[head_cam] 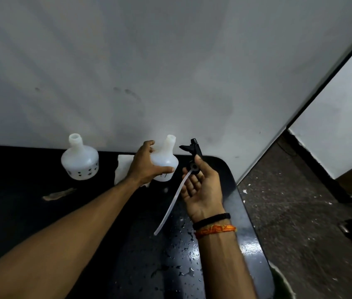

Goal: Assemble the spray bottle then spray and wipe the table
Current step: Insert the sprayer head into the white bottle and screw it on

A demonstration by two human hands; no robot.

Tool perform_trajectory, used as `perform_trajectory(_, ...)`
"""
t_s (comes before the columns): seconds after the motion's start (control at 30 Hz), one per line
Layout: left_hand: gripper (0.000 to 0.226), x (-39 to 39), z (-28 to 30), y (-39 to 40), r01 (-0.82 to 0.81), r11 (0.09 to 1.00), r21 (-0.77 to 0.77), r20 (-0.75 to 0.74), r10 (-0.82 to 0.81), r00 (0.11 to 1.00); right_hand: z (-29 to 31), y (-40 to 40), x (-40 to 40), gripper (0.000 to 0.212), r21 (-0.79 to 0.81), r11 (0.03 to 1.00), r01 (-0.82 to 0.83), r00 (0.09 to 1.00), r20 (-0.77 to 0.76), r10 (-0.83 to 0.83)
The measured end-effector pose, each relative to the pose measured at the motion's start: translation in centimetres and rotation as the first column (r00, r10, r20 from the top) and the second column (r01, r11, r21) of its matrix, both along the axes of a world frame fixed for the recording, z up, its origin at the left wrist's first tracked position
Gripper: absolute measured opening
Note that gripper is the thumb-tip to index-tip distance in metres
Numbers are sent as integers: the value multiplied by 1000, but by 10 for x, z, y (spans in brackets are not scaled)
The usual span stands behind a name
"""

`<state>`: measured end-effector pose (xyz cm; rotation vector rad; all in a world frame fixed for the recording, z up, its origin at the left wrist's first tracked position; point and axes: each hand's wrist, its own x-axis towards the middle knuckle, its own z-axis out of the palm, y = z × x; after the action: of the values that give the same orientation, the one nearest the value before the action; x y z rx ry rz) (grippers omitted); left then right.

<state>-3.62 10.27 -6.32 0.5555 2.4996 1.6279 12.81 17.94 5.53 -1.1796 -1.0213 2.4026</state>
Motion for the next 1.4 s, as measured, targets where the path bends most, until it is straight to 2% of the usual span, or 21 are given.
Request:
perform_trajectory(0.3,109,-3,-8,24,-6,1000,-5,-15,6,1000,-4,-6,-5,41,25,999,-23,1000,-13,23)
perform_trajectory(0.4,109,2,-5,21,-8,999,-39,-11,7,1000,-1,-9,-4,35,35,999,-36,999,-17,36)
perform_trajectory(0.53,123,11,2,11,17,998,-61,22,-16,1000,-1,-11,-5,25,80,996,-33,999,-25,35)
perform_trajectory(0.6,120,18,5,-5,3,999,-51,36,-1,999,-1,-17,-8,22,104,994,-39,998,-39,44)
perform_trajectory(0.7,94,25,-1,-39,-17,996,-85,-47,13,999,-4,-28,-13,19,140,988,-65,996,-48,73)
perform_trajectory(0.8,63,30,-6,-82,-105,985,-134,-132,87,987,-7,-45,-18,22,163,976,-147,985,-69,159)
perform_trajectory(0.9,34,33,-12,-120,-304,944,-128,-123,289,949,-11,-62,-19,28,211,951,-225,968,-64,243)
perform_trajectory(0.97,29,36,-12,-138,-451,885,-115,-76,445,892,-13,-70,-18,27,254,930,-265,955,-62,290)
perform_trajectory(1.1,45,34,-6,-168,-570,804,-169,70,587,807,-17,-81,-16,20,324,874,-362,919,-34,393)
perform_trajectory(1.17,62,28,-3,-175,-583,792,-184,74,602,795,-17,-83,-16,18,311,867,-390,906,-42,422)
perform_trajectory(1.27,90,11,3,-177,-584,789,-190,48,602,797,-19,-84,-17,18,286,872,-398,899,-67,433)
perform_trajectory(1.4,124,-15,8,-172,-465,851,-245,47,489,871,-23,-82,-17,26,321,867,-381,903,-72,424)
